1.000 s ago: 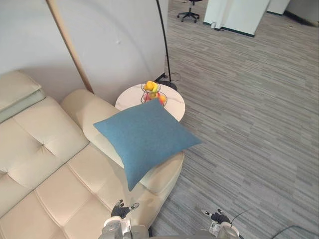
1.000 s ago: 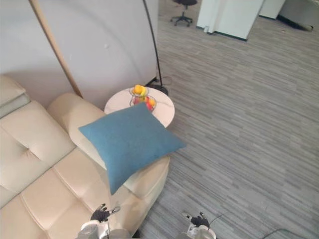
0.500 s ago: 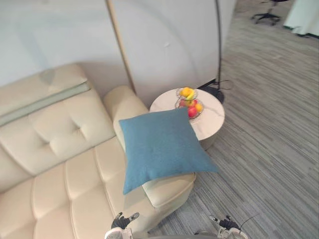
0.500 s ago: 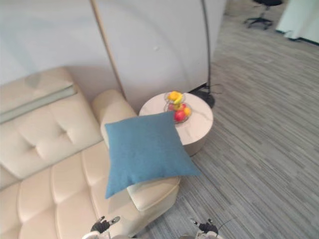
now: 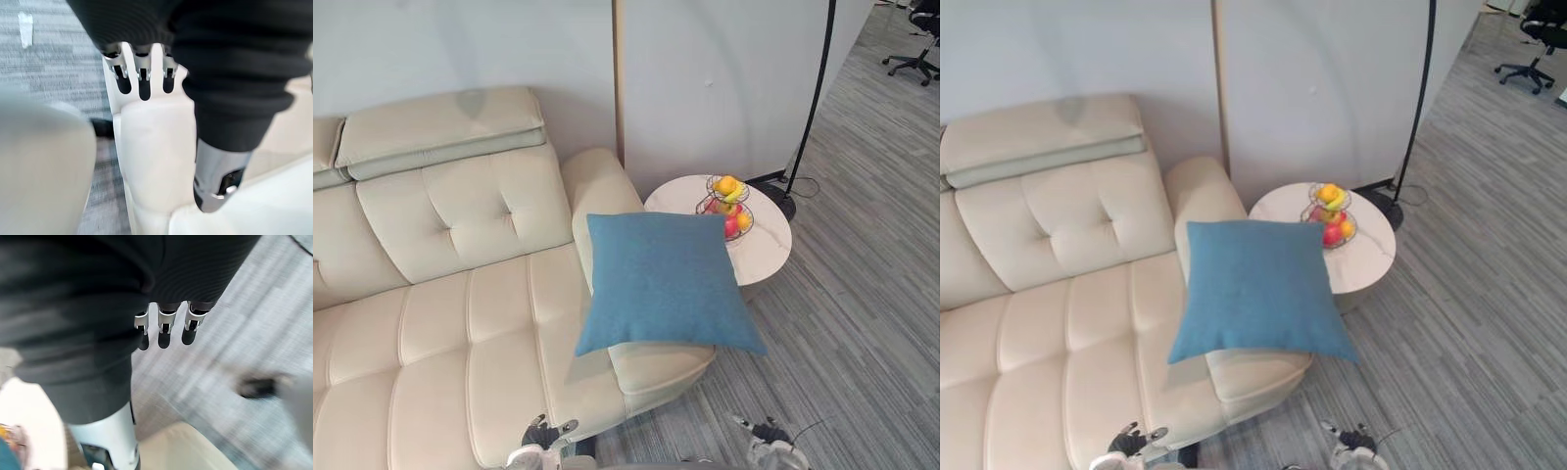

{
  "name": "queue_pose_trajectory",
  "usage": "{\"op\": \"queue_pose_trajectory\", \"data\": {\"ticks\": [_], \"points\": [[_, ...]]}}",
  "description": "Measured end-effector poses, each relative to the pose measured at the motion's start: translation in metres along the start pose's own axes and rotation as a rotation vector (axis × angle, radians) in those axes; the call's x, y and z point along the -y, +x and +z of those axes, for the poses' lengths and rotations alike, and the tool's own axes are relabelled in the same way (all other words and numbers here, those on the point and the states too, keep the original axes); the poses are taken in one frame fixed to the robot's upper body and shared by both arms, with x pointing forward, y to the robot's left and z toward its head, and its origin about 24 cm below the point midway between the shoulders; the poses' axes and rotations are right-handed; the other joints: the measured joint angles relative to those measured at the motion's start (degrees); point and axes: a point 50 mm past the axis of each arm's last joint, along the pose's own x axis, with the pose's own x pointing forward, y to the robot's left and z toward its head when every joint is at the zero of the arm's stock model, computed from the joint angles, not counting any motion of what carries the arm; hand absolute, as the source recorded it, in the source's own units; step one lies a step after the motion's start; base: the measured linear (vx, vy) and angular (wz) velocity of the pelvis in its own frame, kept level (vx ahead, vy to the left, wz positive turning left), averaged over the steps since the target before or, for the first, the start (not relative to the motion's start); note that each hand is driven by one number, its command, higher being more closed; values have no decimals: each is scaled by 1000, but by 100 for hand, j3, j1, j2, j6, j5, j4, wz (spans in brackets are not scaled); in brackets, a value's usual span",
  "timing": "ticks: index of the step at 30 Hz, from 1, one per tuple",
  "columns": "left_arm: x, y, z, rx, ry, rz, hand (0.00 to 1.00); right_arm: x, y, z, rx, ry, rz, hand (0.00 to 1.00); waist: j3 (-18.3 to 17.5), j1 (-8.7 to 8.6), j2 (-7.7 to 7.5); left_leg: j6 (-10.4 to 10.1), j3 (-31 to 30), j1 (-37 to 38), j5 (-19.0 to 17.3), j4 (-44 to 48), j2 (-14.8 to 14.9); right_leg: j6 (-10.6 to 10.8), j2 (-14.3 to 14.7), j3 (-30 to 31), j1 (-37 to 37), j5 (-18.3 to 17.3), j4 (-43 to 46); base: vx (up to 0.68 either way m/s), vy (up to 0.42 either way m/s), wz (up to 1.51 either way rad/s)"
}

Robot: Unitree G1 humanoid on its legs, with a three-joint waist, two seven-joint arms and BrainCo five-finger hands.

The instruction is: Pick up cushions and gather them together orderly.

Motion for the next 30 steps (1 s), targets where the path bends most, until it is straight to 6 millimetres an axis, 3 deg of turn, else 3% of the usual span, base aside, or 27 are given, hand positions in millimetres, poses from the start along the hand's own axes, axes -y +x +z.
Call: {"op": "queue_pose_trajectory", "data": {"ticks": [5, 8, 13, 19, 23, 25, 30], "points": [[-35, -1, 43, 186, -100, 101, 0, 25, 1, 85, 312, -38, -47, 0, -31, -36, 91, -2, -25, -69, -2, -1, -6, -8, 19, 19, -23, 26, -128, 6, 2, -1], [-38, -5, 70, 310, -154, 120, 0, 21, -7, 127, 477, -63, -25, 0, -50, -36, 126, -7, -31, -86, -7, 1, -7, 5, 42, 31, -8, 70, -206, 78, -14, -4], [-24, -11, 114, 461, -170, 69, 0, -6, -9, 154, 547, -93, 46, 0, -47, -46, 114, -6, -164, -226, -6, 2, -30, -15, 54, -66, -23, 107, -338, 81, -12, 9], [0, -18, 172, 620, -199, -18, 0, -68, -23, 197, 665, -154, 218, 0, -18, -36, 108, 3, -192, -484, 1, 4, -51, -48, 60, -71, -211, 211, -446, 15, 10, 3], [22, -21, 185, 649, -153, -85, 0, -90, -29, 215, 697, -160, 267, 0, 159, -26, 124, 89, -202, -547, 64, 5, -114, -34, 26, -93, -185, 365, -615, -7, 33, 4], [36, -23, 201, 677, -132, -118, 0, -98, -29, 224, 696, -155, 272, 0, 358, -28, 162, 111, -319, -748, 117, 6, -135, -10, 15, -158, -331, 409, -628, -60, 39, 19], [51, -23, 217, 679, -128, -134, 0, -106, -34, 244, 713, -109, 235, 0, 816, -40, 201, 152, -412, -1150, 332, 7, -160, -36, 1, -173, -689, 554, -620, -99, 40, 10]]}}
